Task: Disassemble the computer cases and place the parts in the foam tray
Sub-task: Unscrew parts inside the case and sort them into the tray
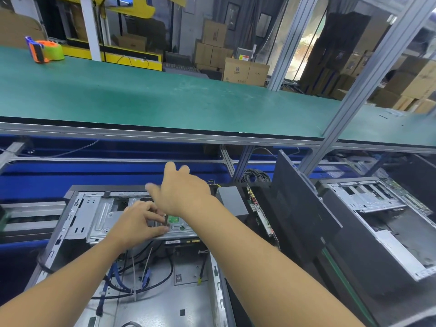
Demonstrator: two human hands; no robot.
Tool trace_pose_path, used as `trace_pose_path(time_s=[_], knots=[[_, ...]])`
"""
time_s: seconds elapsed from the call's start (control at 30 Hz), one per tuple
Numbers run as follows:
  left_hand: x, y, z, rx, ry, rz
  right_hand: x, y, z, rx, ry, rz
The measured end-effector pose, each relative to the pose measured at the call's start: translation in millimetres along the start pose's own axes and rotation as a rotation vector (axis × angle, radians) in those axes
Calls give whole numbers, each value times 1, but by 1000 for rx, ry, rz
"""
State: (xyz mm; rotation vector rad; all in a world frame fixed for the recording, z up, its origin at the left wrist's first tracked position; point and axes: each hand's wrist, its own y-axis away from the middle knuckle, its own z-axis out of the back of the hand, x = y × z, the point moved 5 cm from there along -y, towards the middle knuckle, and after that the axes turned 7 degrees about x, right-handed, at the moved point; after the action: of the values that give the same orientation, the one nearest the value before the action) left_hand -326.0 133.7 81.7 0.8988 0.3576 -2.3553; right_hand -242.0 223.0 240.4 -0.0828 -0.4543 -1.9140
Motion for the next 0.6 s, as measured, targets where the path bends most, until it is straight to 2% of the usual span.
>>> trace_pose_path(time_s=[0.13, 0.3, 0.5, 0.6], knots=[[1, -1, -1, 14, -29, -9, 1, 0, 0, -38, -25, 21], [-1, -1, 1, -3, -24, -14, 6, 2, 2, 218, -30, 53], [0, 0, 1, 6, 5, -2, 0, 2, 2, 34, 15, -110], [-1, -1, 0, 12, -29, -15, 1, 1, 6, -12, 126, -71]])
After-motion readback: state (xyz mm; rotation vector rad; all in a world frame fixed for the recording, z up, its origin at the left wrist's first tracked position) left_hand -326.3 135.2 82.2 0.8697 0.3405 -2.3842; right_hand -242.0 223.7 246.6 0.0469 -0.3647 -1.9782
